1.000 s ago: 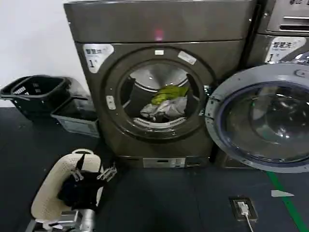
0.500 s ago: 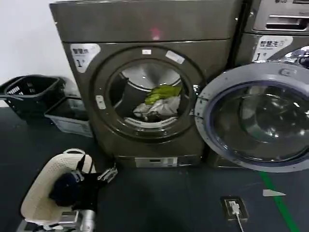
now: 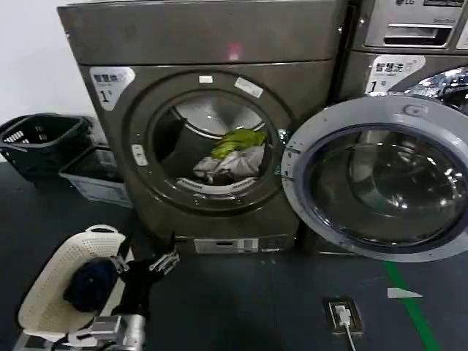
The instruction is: Grasp the clothes from the dryer.
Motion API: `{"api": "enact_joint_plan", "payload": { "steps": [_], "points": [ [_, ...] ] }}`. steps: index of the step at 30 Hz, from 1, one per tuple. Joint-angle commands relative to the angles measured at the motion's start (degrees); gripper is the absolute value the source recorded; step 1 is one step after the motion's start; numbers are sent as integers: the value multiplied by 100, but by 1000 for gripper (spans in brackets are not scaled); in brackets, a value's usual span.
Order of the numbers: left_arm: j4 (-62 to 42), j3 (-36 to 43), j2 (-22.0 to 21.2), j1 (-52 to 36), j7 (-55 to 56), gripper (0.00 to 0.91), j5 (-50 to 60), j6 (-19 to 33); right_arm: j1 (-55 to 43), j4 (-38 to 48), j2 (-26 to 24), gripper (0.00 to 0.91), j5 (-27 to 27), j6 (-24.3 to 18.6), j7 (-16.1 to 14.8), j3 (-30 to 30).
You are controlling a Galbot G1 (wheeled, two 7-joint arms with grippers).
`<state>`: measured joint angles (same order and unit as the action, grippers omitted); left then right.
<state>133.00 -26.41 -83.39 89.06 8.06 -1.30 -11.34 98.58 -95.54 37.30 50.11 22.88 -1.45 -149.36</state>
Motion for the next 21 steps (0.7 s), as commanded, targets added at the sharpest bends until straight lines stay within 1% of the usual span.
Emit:
{"api": "enact_joint_plan", "payload": {
  "steps": [1, 4, 14, 17, 19, 21],
  "points": [
    [-16, 15, -7, -16, -9, 907, 0, -7, 2, 5, -8, 907, 7, -134, 7, -1],
    [-22, 29, -10, -21, -25, 907, 8, -10, 10, -1, 11, 907, 11, -231, -42, 1],
    [-14, 34, -4, -10, -42, 907, 20, -18, -7, -31, 32, 907, 64, -232, -29, 46],
    [-2, 27, -10, 0, -45, 907, 25, -8, 2, -20, 11, 907, 42, -315, -60, 51],
    [-7, 14, -15, -6, -42, 907, 69, 19, 4, -31, 13, 907, 48, -346, -150, 61],
    [-26, -14, -15, -21, -78, 907, 221, 156, 4, -59, 22, 907, 65, -326, -178, 67]
  ]
}}
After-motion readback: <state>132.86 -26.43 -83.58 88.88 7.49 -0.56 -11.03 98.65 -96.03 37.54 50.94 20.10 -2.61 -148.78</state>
